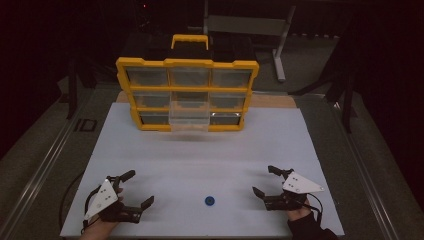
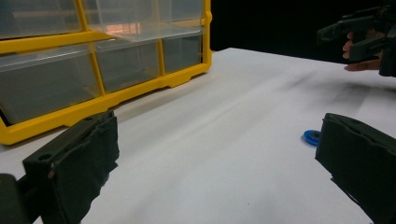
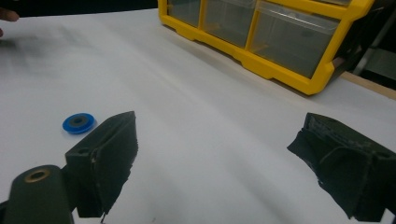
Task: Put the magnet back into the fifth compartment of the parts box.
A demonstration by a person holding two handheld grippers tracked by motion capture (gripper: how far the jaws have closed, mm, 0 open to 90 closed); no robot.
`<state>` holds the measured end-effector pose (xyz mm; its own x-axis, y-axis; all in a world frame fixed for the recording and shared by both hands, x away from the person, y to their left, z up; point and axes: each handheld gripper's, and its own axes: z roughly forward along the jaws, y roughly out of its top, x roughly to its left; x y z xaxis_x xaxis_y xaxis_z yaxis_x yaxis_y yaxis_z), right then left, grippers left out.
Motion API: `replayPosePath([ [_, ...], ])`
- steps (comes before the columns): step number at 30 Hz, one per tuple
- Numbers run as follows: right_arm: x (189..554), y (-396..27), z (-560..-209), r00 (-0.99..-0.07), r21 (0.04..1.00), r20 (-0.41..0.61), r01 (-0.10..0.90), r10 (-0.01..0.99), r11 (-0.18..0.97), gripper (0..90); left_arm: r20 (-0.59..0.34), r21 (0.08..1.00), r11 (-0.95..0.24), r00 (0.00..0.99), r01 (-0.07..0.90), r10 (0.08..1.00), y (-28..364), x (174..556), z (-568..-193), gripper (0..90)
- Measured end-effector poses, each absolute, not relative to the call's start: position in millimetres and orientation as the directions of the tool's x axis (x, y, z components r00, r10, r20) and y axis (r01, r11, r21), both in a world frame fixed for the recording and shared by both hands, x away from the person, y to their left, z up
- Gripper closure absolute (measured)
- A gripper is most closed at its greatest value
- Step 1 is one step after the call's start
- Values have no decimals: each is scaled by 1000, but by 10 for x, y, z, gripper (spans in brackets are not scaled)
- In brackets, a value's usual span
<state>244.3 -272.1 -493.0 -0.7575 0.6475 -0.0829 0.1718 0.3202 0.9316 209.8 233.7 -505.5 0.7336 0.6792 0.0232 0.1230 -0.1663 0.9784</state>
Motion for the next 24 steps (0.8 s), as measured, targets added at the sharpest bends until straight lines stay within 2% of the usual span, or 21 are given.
replayPosePath([
  [7,2437,-2702,-4924,-764,930,-85,169,639,325,119,-1,976,-159,725,152,688,2356,2130,-5023,0],
  [15,2431,-2695,-4913,-764,933,-81,168,640,319,119,17,969,-196,755,149,656,2315,2194,-4898,0],
  [24,2430,-2686,-4908,-771,934,-82,161,631,318,119,-10,960,-224,822,167,569,2236,2341,-4654,0],
])
